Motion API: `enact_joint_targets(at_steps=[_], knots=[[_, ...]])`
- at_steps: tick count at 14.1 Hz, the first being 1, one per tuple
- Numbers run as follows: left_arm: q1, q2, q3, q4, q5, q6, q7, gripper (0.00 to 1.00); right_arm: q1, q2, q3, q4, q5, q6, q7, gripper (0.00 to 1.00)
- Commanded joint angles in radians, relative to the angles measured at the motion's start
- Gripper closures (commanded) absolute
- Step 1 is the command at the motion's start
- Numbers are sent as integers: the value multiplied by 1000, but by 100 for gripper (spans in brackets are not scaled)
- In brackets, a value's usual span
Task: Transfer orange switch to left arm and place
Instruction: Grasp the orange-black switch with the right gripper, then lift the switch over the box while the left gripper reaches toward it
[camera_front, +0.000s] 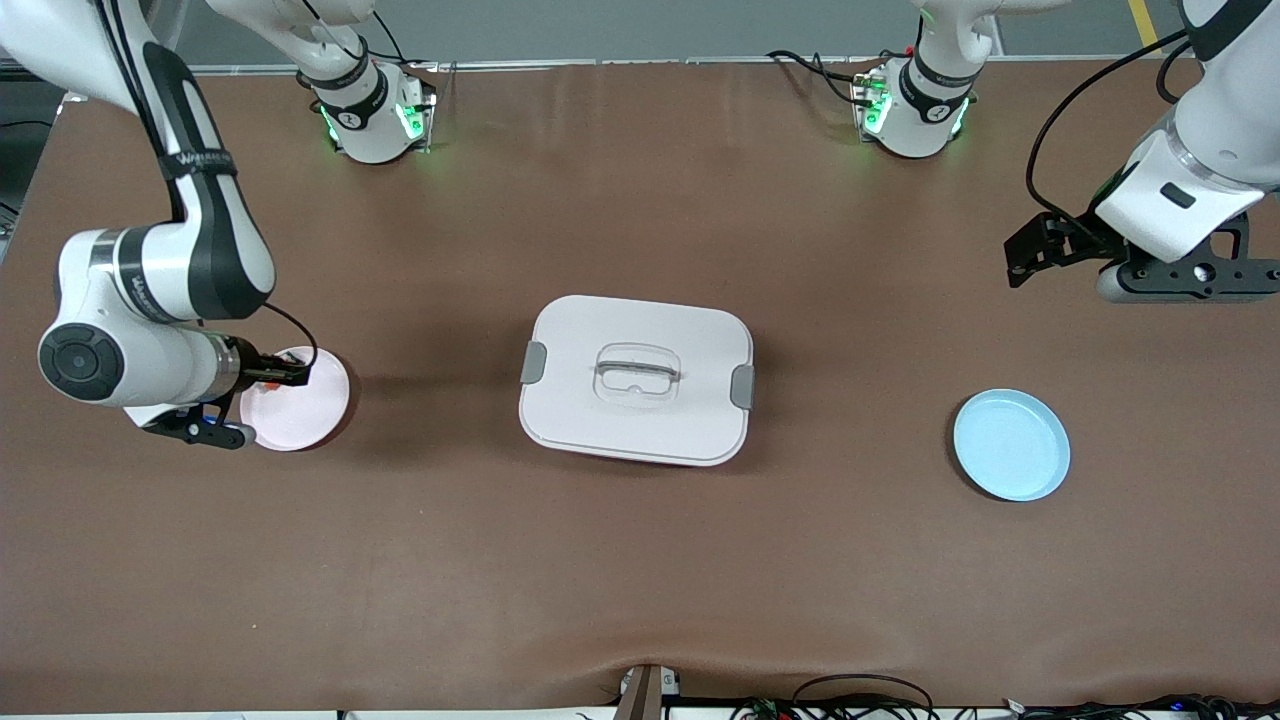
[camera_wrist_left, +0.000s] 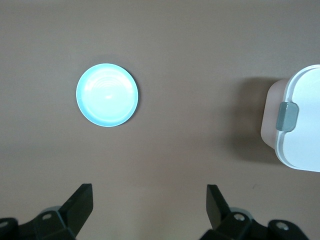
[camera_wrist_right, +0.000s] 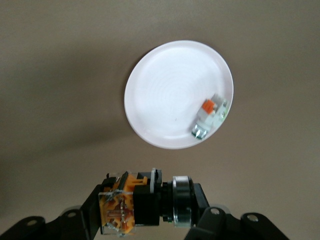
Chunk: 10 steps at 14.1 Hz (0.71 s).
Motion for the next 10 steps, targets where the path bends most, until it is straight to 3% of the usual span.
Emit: enact_joint_targets(at_steps=[1,5,10], knots=[[11,-23,-4,-5,9,-14,-14,0,92,2,-3,137,2,-164,150,80],[43,-67,8,1,-7,-68,-6,0,216,2,-3,258,143,-261,372,80],[37,-55,-12,-2,-98,-41,-17,0,295,12,-3,341,443,-219,576,81]])
